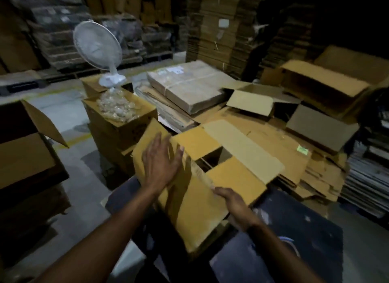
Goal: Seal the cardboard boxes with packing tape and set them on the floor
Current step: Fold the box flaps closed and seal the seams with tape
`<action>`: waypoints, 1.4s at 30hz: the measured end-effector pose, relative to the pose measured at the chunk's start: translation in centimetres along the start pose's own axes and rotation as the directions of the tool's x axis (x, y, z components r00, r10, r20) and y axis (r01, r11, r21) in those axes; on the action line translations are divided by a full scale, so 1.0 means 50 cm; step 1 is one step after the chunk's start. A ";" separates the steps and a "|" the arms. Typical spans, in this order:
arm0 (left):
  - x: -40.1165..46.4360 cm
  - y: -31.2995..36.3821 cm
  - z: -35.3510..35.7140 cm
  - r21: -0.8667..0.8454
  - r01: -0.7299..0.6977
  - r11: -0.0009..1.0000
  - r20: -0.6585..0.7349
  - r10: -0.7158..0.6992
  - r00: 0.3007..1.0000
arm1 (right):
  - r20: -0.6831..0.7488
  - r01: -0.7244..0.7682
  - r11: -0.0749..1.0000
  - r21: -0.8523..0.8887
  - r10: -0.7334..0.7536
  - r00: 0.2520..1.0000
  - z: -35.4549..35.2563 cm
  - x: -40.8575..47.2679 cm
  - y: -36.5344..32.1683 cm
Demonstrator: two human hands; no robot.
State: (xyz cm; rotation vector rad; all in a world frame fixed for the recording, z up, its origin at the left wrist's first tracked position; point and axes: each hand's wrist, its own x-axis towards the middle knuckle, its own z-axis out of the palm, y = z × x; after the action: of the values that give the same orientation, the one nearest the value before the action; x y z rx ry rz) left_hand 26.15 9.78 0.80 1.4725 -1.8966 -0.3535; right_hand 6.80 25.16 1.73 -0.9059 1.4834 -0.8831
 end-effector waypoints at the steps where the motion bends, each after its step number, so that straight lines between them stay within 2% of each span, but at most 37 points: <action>1: -0.033 -0.018 0.019 -0.011 0.052 0.999 0.043 -0.052 0.998 | -0.042 -0.004 0.999 0.045 0.006 0.999 0.022 0.023 0.022; 3: -0.095 -0.056 0.052 0.010 0.104 0.995 0.142 -0.104 0.984 | -0.160 0.009 1.000 -0.008 -0.010 0.987 0.052 0.060 0.055; 7: -0.177 -0.124 0.097 0.180 0.021 0.983 0.370 -0.087 0.925 | -0.285 0.068 0.922 -0.382 -0.188 0.940 0.043 0.091 0.109; 9: -0.198 -0.147 0.115 0.252 -0.054 0.966 0.455 -0.069 0.888 | -0.480 0.014 0.915 -0.404 -0.224 0.848 0.003 0.091 0.121; 11: -0.208 -0.156 0.128 0.331 -0.120 0.936 0.474 -0.055 0.879 | -0.663 -0.014 0.963 -0.271 -0.176 0.728 -0.063 0.105 0.123; 13: -0.208 -0.155 0.138 0.350 -0.139 0.926 0.466 -0.044 0.884 | -0.760 -0.029 0.999 -0.028 -0.002 0.650 -0.149 0.128 0.129; 15: -0.203 -0.153 0.144 0.356 -0.161 0.921 0.469 -0.027 0.883 | -0.750 0.045 0.954 0.298 0.205 0.629 -0.261 0.185 0.188; 16: -0.201 -0.153 0.145 0.364 -0.175 0.915 0.479 -0.022 0.878 | -0.707 0.067 0.905 0.420 0.280 0.649 -0.286 0.190 0.190; 19: -0.188 -0.151 0.150 0.373 -0.198 0.907 0.495 -0.014 0.869 | -0.684 0.208 0.805 0.555 0.299 0.666 -0.309 0.212 0.178; 20: -0.184 -0.152 0.153 0.377 -0.201 0.904 0.500 -0.016 0.866 | -0.685 0.207 0.801 0.562 0.310 0.659 -0.285 0.204 0.150; 22: -0.174 -0.155 0.157 0.385 -0.210 0.899 0.511 -0.017 0.859 | -0.716 0.203 0.851 0.484 0.251 0.652 -0.252 0.183 0.128; 24: -0.162 -0.158 0.158 0.391 -0.221 0.893 0.524 -0.018 0.852 | -0.714 0.234 0.921 0.310 0.063 0.698 -0.221 0.153 0.125; 26: -0.152 -0.161 0.154 0.379 -0.243 0.893 0.542 -0.001 0.840 | -0.685 0.235 0.968 0.089 -0.112 0.720 -0.187 0.119 0.137; 28: -0.141 -0.167 0.147 0.350 -0.270 0.897 0.558 0.031 0.829 | -0.610 0.185 0.959 -0.214 -0.279 0.742 -0.170 0.098 0.174; 30: -0.123 -0.179 0.145 0.312 -0.313 0.897 0.579 0.082 0.811 | -0.511 0.185 0.864 -0.468 -0.435 0.741 -0.155 0.090 0.234; 33: -0.087 -0.199 0.150 0.238 -0.396 0.887 0.620 0.175 0.764 | -0.447 0.150 0.753 -0.641 -0.525 0.725 -0.129 0.071 0.311; 36: -0.041 -0.206 0.163 0.151 -0.455 0.878 0.654 0.257 0.712 | -0.377 0.056 0.558 -0.828 -0.628 0.681 -0.098 0.043 0.359; 39: 0.006 -0.206 0.186 0.100 -0.502 0.859 0.662 0.319 0.678 | -0.368 -0.070 0.466 -0.882 -0.588 0.720 -0.073 0.039 0.363; 42: 0.045 -0.198 0.208 0.122 -0.572 0.811 0.689 0.346 0.637 | -0.370 -0.198 0.355 -0.914 -0.523 0.768 -0.060 0.047 0.344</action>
State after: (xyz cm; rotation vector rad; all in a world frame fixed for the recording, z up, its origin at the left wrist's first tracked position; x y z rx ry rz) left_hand 26.28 2.52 -11.80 1.0300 -2.9444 -0.3186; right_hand 2.56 30.40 -14.53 -1.7673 2.6515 -0.3755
